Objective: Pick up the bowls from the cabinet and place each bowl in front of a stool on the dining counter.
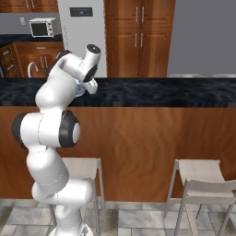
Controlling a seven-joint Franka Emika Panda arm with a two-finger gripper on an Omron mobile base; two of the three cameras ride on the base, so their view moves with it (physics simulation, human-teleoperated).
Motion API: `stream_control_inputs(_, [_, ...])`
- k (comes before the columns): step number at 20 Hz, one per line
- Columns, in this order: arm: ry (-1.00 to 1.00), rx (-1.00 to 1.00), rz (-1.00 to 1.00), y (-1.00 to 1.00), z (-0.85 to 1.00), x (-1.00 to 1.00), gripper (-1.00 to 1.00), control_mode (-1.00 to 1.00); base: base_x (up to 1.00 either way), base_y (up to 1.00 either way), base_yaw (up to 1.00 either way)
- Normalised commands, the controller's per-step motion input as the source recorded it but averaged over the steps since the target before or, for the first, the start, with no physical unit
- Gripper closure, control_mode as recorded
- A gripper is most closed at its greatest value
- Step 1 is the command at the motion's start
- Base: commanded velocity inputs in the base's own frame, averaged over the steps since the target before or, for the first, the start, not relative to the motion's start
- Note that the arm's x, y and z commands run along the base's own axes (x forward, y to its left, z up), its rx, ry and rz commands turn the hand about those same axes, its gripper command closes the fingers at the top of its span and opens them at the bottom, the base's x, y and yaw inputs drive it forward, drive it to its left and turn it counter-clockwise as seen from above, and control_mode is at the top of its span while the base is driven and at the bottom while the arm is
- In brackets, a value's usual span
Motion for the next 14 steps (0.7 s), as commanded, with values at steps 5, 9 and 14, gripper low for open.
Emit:
stream_control_inputs(5, [0.1, 0.0, 0.0, 0.03, -0.01, 0.18, 1.0, -1.0, 0.0, 0.0, 0.0])
stream_control_inputs(9, [0.16, 0.0, 0.0, 0.0, 0.0, 0.18, 1.0, -1.0, 0.0, 0.0, 0.0])
stream_control_inputs(14, [0.01, 0.0, 0.0, 0.0, 0.0, 0.04, 1.0, -1.0, 0.0, 0.0, 0.0])
